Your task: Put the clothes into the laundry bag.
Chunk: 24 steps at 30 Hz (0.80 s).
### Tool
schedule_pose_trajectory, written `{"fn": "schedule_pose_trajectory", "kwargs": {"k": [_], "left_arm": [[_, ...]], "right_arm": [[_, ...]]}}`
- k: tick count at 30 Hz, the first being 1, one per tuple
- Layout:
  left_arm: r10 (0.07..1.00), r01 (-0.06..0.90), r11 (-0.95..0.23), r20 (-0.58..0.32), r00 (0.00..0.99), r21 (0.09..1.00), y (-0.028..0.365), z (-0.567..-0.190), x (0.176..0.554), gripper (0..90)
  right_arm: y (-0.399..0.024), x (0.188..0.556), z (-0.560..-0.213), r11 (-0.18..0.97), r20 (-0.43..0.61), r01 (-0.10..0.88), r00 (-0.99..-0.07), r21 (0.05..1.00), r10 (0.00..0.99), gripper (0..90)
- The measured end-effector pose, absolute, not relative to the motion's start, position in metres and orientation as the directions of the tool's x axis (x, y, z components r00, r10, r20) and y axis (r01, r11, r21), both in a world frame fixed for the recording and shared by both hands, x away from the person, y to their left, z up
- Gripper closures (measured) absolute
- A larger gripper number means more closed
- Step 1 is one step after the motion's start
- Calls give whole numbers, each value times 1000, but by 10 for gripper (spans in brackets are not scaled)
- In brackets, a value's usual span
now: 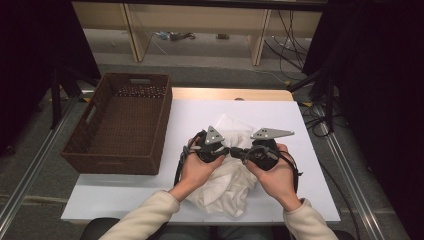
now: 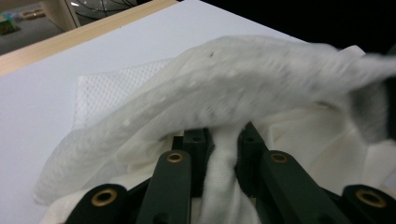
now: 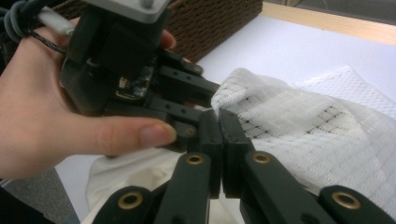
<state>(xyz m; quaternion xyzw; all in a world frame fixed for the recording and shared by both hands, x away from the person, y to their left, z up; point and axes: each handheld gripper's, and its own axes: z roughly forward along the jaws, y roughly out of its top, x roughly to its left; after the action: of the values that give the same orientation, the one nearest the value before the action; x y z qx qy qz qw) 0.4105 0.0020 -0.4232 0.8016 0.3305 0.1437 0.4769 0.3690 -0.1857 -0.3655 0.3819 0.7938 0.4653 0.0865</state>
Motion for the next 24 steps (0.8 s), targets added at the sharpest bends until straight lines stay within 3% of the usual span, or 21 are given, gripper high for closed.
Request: {"fn": "schedule_pose_trajectory", "kwargs": {"k": [2,8,12,18,24], "left_arm": [[652,383,-362,-63,756,850,5,-421,409,701],[636,342,-430,12,772,836,20,-405,387,347],[613,334,-453,17,790,827,36,-396,376,254],[633,413,-453,-41,773,790,43,-417,393,262],[613,451,-475,-84,786,756,34,-441,408,451]], "right_arm": [[-188,371,-366,295,189,506,-703,811,686,900],[-191,371,-365,272,199,521,-678,809,708,900],[-193,372,-363,264,202,521,-675,812,710,900],[-190,371,-364,263,208,527,-674,808,709,900],[-187,371,-367,271,210,531,-677,803,706,900]]}}
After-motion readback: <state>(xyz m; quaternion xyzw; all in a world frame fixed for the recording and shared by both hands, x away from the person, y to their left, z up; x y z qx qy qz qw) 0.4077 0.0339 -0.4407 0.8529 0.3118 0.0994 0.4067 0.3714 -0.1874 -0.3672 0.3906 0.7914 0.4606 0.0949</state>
